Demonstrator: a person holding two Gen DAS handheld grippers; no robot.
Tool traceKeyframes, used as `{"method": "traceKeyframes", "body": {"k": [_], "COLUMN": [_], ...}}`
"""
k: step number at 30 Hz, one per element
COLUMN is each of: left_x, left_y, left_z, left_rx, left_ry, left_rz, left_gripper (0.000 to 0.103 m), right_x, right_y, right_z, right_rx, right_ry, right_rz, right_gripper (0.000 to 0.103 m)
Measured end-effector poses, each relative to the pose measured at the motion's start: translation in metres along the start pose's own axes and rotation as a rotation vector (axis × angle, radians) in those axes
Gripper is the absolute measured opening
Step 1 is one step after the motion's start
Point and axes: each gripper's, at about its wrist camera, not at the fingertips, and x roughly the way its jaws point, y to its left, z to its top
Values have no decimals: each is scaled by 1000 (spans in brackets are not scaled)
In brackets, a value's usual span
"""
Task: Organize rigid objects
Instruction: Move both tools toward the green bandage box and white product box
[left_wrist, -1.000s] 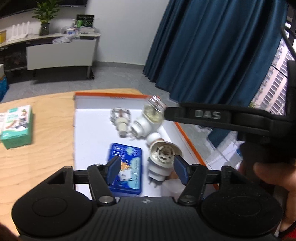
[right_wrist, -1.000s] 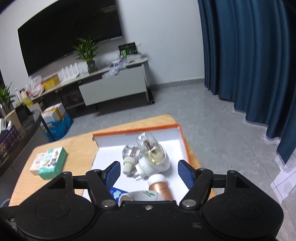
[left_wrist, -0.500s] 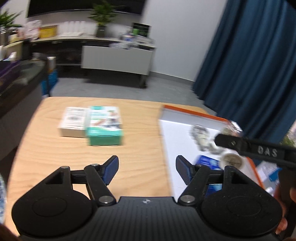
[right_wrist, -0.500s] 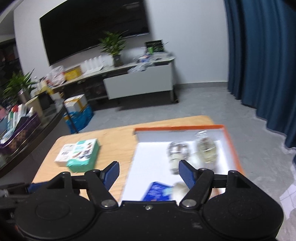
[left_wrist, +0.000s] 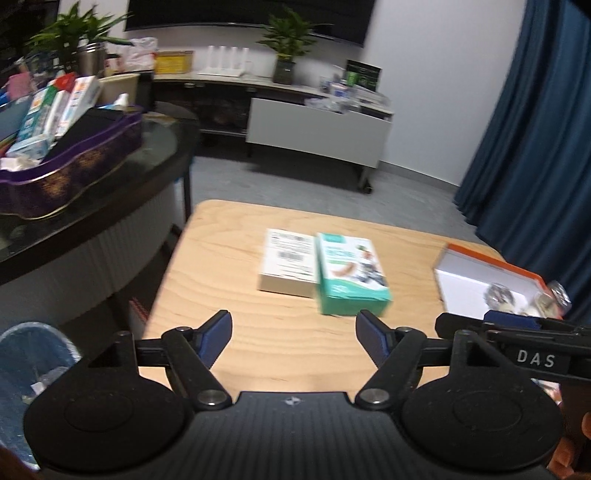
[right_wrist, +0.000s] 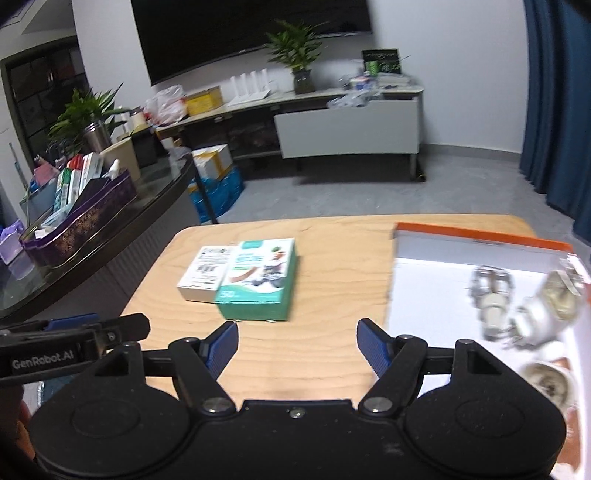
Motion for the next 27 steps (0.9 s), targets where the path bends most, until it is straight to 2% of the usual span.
{"method": "traceKeyframes", "body": {"k": [8,12,16,18,19,22,25,27], "left_x": [12,20,34,42,47,64,84,97], "left_y": [35,43,43,40,39,32,24,20], "left_z": [10,14,20,22,24,27,32,36], "left_rx": [-54,-63,-55,-42,-36,-27,-38,-60], "left_ry": [-2,-1,-1,1,4,14,23,36], "left_rz": [34,30,11,2,2,-15,-17,-6], "left_gripper": [78,78,79,82,82,84,86,89], "right_x": [72,103,129,135,136,132,139,136], "right_y": [37,46,47,41,36,22,21,24], "right_z": [25,34,38,38,39,37,37,34], "right_rx": [-7,-15,-18,-11,4,25,-2,-32], "right_ry": [65,89,124,125,126,101,141,121], "right_rz": [14,-24,-67,-101,-106,-105,-89,-118], "right_gripper": [88,89,95,93,86,86,86,85]}}
